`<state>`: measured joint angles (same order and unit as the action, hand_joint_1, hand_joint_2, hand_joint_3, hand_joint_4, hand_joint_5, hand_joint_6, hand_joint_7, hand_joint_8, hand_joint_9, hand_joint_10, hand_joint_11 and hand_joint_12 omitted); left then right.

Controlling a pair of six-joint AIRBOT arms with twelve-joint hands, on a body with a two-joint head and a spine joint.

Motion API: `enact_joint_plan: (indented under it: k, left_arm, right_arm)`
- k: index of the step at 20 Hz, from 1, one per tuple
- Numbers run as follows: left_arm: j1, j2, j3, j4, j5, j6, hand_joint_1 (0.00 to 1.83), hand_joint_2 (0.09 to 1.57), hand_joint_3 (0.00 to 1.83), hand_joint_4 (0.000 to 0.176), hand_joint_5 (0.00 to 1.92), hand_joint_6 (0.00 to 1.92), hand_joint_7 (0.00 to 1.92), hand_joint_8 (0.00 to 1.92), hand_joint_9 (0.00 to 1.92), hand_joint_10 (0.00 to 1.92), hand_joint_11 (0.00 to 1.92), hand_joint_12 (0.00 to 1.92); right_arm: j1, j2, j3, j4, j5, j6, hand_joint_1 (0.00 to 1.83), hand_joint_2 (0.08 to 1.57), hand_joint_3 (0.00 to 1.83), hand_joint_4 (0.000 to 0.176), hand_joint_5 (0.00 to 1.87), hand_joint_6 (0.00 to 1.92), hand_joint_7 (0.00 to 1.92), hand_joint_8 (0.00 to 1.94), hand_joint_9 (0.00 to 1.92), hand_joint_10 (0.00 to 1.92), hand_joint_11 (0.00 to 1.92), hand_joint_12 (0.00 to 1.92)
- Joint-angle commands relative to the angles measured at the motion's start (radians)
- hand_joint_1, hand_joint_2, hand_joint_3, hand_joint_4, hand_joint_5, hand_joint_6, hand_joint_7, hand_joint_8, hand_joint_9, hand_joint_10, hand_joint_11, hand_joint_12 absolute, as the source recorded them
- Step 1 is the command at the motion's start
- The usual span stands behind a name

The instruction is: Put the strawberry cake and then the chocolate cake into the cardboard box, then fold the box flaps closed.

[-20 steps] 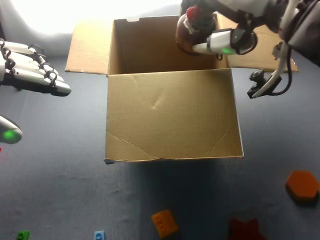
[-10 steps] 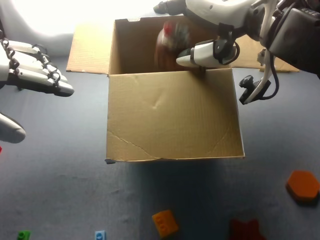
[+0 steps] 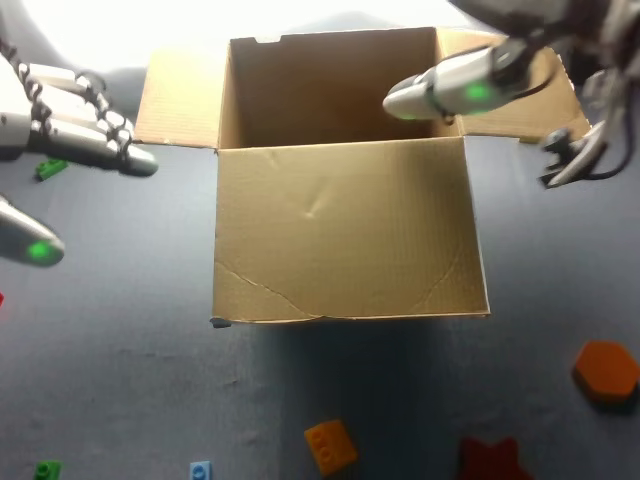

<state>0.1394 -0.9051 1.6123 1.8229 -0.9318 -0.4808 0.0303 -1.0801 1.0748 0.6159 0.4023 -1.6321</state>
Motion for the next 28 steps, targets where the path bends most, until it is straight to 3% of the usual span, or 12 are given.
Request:
enact_joint_plan:
  k: [1,4,6,9,11,13,15,20,22,24,25,28]
  left_arm:
    - [-0.02,0.003,0.009,-0.063,0.005,-0.005,0.0,1.15,0.0,0.028,0.17,0.0,0.2,0.0,0.19,0.0,0.0,0.67]
    - [-0.093,-0.006,0.018,-0.036,0.003,-0.011,0.0,1.16,0.0,0.028,0.16,0.0,0.19,0.0,0.18,0.0,0.0,0.63]
    - [-0.147,-0.016,0.023,-0.01,0.0,-0.015,0.0,1.16,0.0,0.032,0.16,0.0,0.18,0.0,0.18,0.0,0.0,0.65]
    - [-0.219,-0.037,0.02,0.028,-0.015,-0.02,0.0,1.15,0.0,0.031,0.15,0.0,0.17,0.0,0.16,0.0,0.0,0.58]
    - [-0.234,-0.049,0.013,0.042,-0.018,-0.021,0.0,1.16,0.0,0.025,0.16,0.0,0.18,0.0,0.17,0.0,0.0,0.64]
    - [-0.242,-0.072,0.008,0.057,-0.021,-0.021,0.0,1.16,0.0,0.02,0.18,0.01,0.2,0.01,0.21,0.02,0.0,0.76]
    - [-0.242,-0.099,0.004,0.071,-0.021,-0.021,0.0,1.16,0.0,0.017,0.19,0.01,0.21,0.0,0.22,0.01,0.0,0.76]
    - [-0.221,-0.152,-0.006,0.101,-0.021,-0.008,0.0,1.16,0.0,0.009,0.19,0.0,0.24,0.01,0.24,0.01,0.0,0.72]
    - [-0.202,-0.173,-0.005,0.107,-0.021,0.007,0.0,1.15,0.0,0.011,0.19,0.0,0.23,0.0,0.24,0.01,0.0,0.73]
    - [-0.18,-0.19,-0.004,0.116,-0.021,0.025,0.0,1.16,0.0,0.024,0.18,0.0,0.22,0.0,0.24,0.0,0.0,0.73]
    - [-0.163,-0.2,-0.002,0.116,-0.021,0.034,0.0,1.16,0.0,0.026,0.19,0.0,0.23,0.0,0.24,0.0,0.0,0.7]
    - [-0.128,-0.208,-0.002,0.116,-0.017,0.037,0.0,1.16,0.0,0.022,0.18,0.0,0.22,0.0,0.23,0.0,0.0,0.67]
  right_arm:
    - [0.018,0.032,-0.013,-0.024,0.122,0.003,0.66,0.9,0.0,0.021,0.01,0.0,0.03,0.0,0.07,0.0,0.0,0.41]
    - [0.007,0.12,-0.052,-0.024,0.169,-0.019,0.52,0.94,0.01,0.025,0.0,0.0,0.0,0.0,0.03,0.0,0.0,0.21]
    - [-0.022,0.164,-0.063,-0.018,0.185,-0.032,0.33,1.01,0.02,0.004,0.0,0.0,0.01,0.0,0.03,0.01,0.0,0.16]
    - [-0.088,0.205,-0.057,0.019,0.189,-0.063,0.02,1.08,0.02,0.0,0.0,0.0,0.03,0.0,0.02,0.0,0.0,0.03]
    - [-0.142,0.211,-0.054,0.024,0.199,-0.081,0.0,1.17,0.01,0.0,0.0,0.0,0.06,0.0,0.06,0.01,0.0,0.16]
    - [-0.225,0.211,-0.053,0.053,0.28,-0.131,0.0,1.18,0.0,0.0,0.03,0.01,0.07,0.0,0.07,0.01,0.0,0.21]
    - [-0.299,0.2,-0.035,0.081,0.315,-0.166,0.0,1.19,0.0,0.0,0.04,0.01,0.1,0.0,0.08,0.01,0.0,0.3]
    - [-0.397,0.172,0.032,0.251,0.342,-0.203,0.0,1.22,0.0,0.0,0.1,0.01,0.17,0.01,0.15,0.02,0.0,0.47]
    - [-0.423,0.172,0.034,0.251,0.336,-0.212,0.0,1.22,0.0,0.0,0.08,0.0,0.13,0.0,0.12,0.0,0.0,0.39]
    - [-0.46,0.171,0.034,0.251,0.304,-0.211,0.0,1.21,0.0,0.0,0.06,0.0,0.11,0.0,0.09,0.0,0.0,0.33]
    - [-0.477,0.168,0.034,0.251,0.257,-0.209,0.0,1.21,0.0,0.0,0.06,0.0,0.1,0.01,0.08,0.01,0.0,0.19]
    - [-0.515,0.147,0.034,0.239,0.172,-0.196,0.0,1.21,0.0,0.0,0.08,0.0,0.11,0.0,0.08,0.01,0.0,0.08]
